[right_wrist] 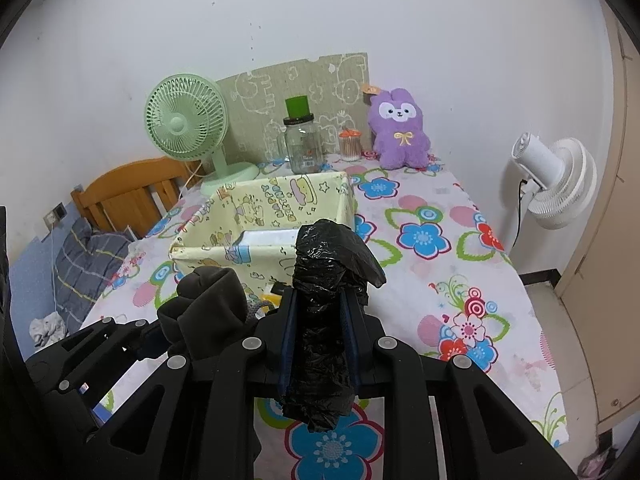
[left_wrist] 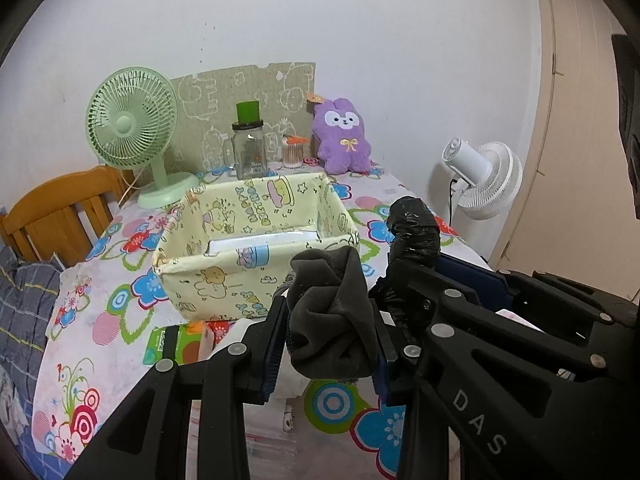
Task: Organize soft objects
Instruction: 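Carry the grey sock in the left tool and black sock in the right tool over the box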
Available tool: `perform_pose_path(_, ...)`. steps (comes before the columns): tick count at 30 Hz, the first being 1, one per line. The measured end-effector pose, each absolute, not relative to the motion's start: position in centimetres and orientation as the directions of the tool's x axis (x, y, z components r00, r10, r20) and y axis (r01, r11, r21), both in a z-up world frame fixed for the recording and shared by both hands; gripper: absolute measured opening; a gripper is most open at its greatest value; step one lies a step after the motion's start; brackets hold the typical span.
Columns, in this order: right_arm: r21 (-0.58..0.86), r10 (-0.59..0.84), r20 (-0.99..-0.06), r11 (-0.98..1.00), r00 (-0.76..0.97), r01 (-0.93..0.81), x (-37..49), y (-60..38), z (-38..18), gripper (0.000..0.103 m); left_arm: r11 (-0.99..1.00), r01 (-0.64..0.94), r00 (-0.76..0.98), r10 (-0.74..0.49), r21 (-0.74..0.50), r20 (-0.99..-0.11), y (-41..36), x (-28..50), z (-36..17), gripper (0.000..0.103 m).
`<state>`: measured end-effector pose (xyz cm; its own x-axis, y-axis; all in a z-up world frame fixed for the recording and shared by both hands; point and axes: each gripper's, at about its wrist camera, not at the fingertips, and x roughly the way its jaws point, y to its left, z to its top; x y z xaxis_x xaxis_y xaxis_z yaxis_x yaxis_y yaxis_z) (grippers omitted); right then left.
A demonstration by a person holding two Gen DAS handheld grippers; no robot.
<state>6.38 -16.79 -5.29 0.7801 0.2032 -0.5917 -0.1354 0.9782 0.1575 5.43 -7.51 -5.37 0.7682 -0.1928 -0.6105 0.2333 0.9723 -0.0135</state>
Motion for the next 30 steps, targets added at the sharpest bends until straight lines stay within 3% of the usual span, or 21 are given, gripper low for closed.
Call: perform_pose_path(30,0.126,0.197,-0.554,0.98,0.809,-0.153,9.8,-14.2,-2.2,0.025,0.984,0.176,0.809,-0.144,0.0,-0.57,-5.1,8.9,-2.7,0.037)
